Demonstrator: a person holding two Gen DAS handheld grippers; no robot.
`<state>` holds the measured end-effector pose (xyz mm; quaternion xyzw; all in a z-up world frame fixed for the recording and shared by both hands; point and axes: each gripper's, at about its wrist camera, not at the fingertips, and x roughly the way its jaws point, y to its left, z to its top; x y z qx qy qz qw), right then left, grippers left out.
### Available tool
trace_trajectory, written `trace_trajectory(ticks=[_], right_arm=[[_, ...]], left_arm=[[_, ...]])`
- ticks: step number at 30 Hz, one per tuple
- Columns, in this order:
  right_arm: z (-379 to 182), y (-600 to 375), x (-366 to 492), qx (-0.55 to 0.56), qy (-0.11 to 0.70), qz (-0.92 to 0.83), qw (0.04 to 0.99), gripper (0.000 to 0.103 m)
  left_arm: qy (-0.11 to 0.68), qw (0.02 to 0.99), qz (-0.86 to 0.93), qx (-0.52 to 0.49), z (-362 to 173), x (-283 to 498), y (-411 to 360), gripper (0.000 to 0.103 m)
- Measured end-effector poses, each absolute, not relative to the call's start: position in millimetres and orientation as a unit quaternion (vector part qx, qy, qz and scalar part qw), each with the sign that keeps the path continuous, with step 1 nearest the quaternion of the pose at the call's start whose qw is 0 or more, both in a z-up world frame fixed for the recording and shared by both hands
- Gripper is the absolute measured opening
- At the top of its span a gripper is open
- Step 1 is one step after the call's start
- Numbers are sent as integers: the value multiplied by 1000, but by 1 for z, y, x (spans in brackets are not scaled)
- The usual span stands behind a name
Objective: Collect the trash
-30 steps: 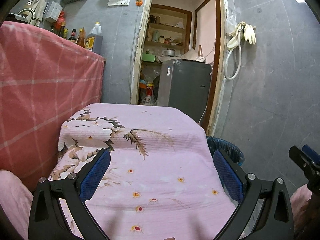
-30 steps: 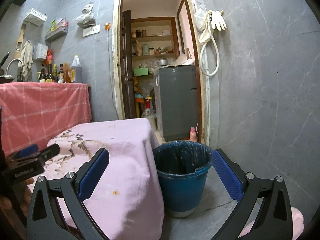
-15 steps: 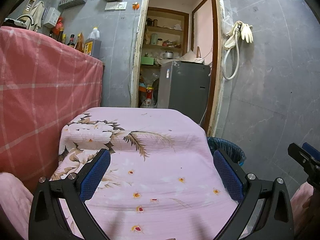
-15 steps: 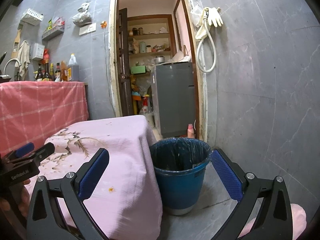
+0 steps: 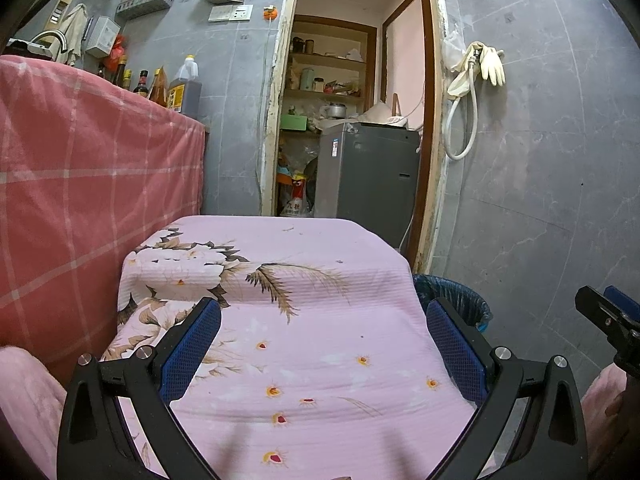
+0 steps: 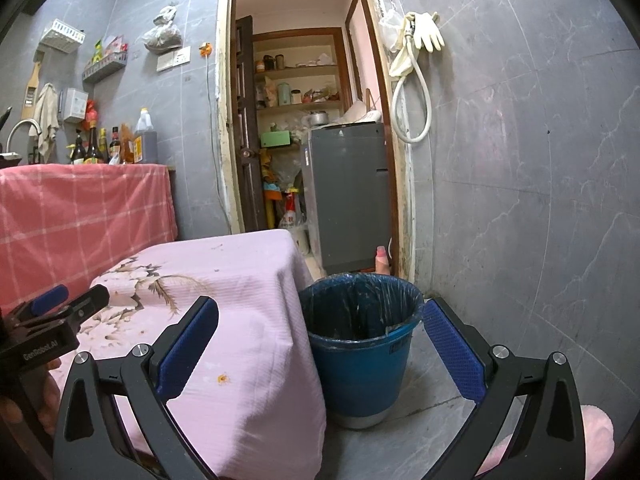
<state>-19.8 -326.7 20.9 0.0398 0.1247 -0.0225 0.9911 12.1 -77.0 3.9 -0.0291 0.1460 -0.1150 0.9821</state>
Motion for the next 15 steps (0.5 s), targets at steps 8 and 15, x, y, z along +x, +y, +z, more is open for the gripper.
trace_trajectory(ticks=[8, 15], right_arm=[[21, -327, -20, 40, 125, -23, 991, 103], [21, -326, -21, 41, 124, -24, 991, 103]], left_arm=[[145, 982, -115, -29, 4, 13, -76, 101], [145, 982, -116, -28, 4, 13, -76, 101]])
